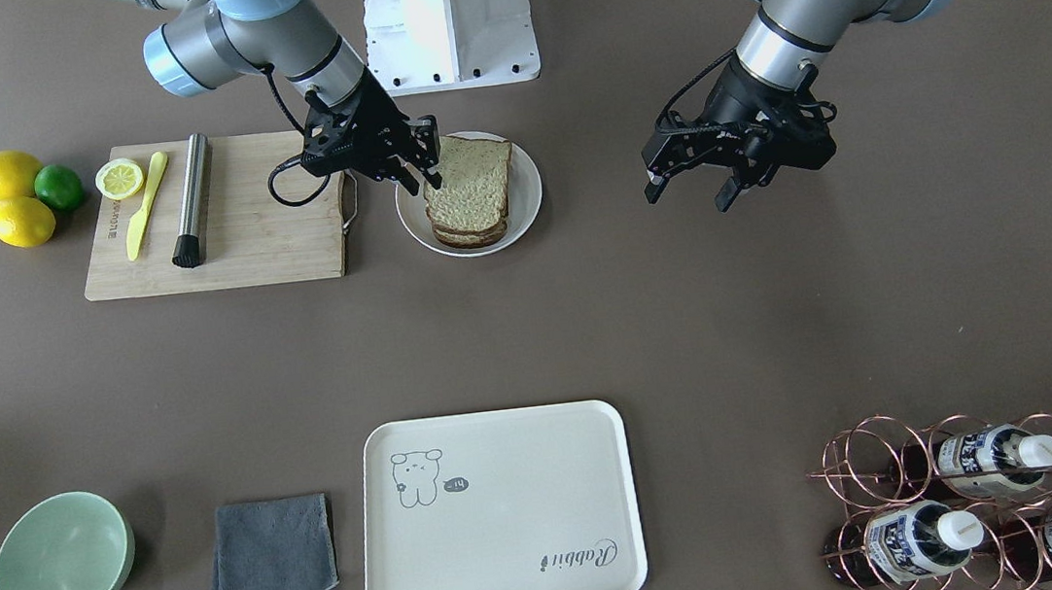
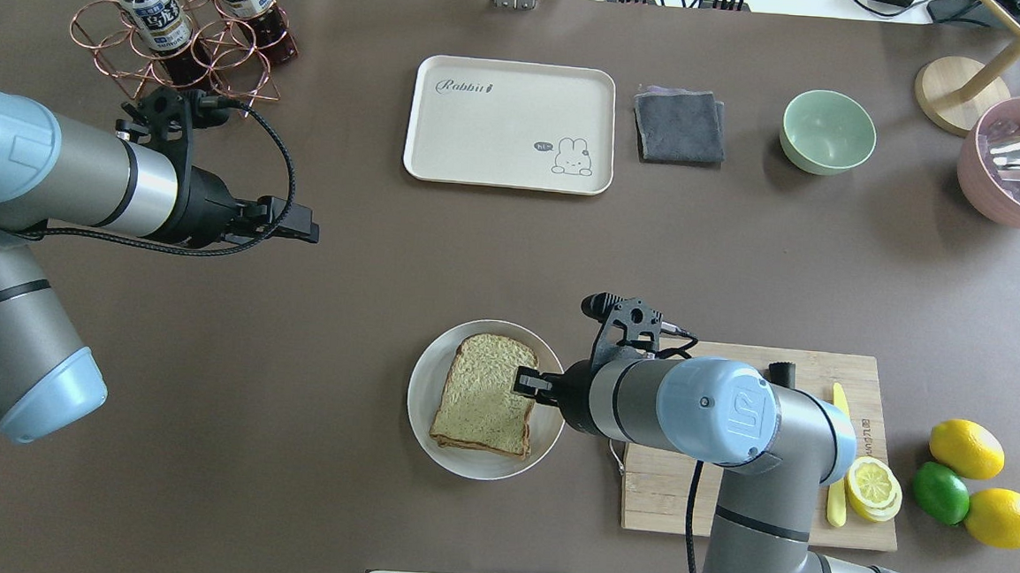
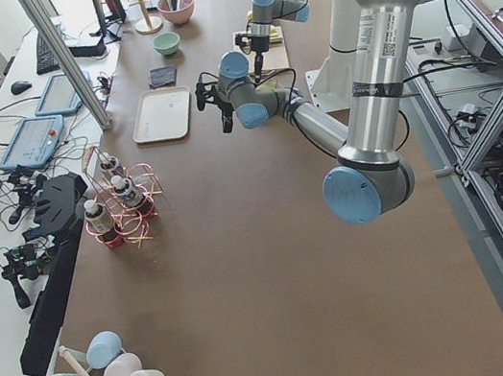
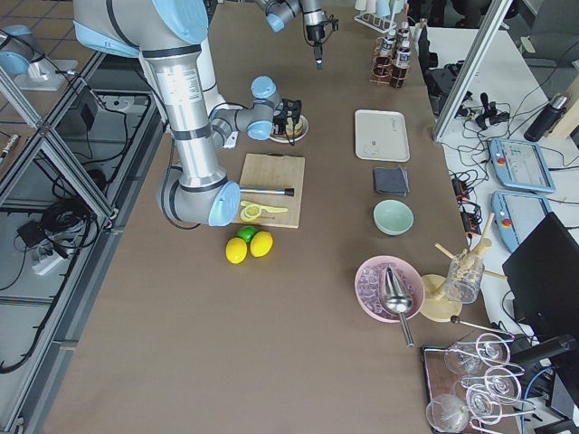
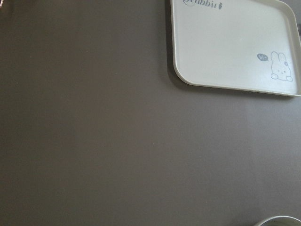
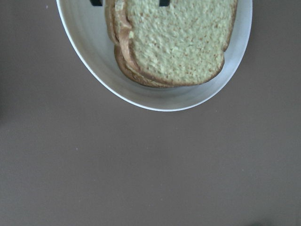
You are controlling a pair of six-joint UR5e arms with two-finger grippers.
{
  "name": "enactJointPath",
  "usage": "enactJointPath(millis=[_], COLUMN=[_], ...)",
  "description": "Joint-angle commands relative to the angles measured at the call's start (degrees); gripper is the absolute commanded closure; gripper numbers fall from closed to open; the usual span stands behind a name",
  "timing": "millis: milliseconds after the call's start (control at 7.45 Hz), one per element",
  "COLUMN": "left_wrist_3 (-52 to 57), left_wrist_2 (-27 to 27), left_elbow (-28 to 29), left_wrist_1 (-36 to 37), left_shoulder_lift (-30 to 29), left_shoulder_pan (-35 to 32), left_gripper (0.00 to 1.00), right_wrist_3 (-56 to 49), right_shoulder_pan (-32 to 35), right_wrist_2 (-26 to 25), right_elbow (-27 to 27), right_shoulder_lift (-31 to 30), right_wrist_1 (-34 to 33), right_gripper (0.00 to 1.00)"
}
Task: Make sandwich and place on tray
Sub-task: 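Withdraw the right gripper while the left gripper moves to the plate rim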
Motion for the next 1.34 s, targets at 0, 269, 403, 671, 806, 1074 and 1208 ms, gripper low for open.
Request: enactJointPath(millis=[0,269,403,671,806,1074,1208], left_wrist_3=[0.01,-0.69,-3.13,-5.44,-7.01,-10.44,-10.89], left_wrist_2=[-0.09,0.0,0.26,7.42,9.12,13.33,17.19], left_elbow=[0.0,-0.17,-0.26,0.0,0.0,0.18,1.05], left_wrist_1=[0.0,0.09,0.17,0.53,0.53,0.62,1.05], left_shoulder_lift=[0.0,-0.17,-0.26,-0.35,-0.53,-0.61,-1.75], left_shoulder_pan=[0.0,0.09,1.48,7.87,10.87,17.63,21.32], left_gripper=[0.02,0.02,0.02,0.02,0.02,0.02,0.02], right_wrist_3=[-1.94,-2.03,-2.03,-9.01,-12.98,-24.99,-30.54], right_shoulder_pan=[0.92,4.94,8.45,13.73,16.54,21.12,23.66], right_wrist_2=[0.52,4.8,8.92,12.03,13.69,15.72,16.08], right_elbow=[0.47,1.44,3.09,5.82,7.14,11.26,12.94], right_shoulder_lift=[0.25,0.34,0.25,-0.54,-1.93,-11.73,-16.31], right_wrist_1=[-0.27,-3.32,-8.74,-20.34,-25.44,-26.82,-26.73], right_gripper=[0.0,0.0,0.0,0.0,0.0,0.0,0.0])
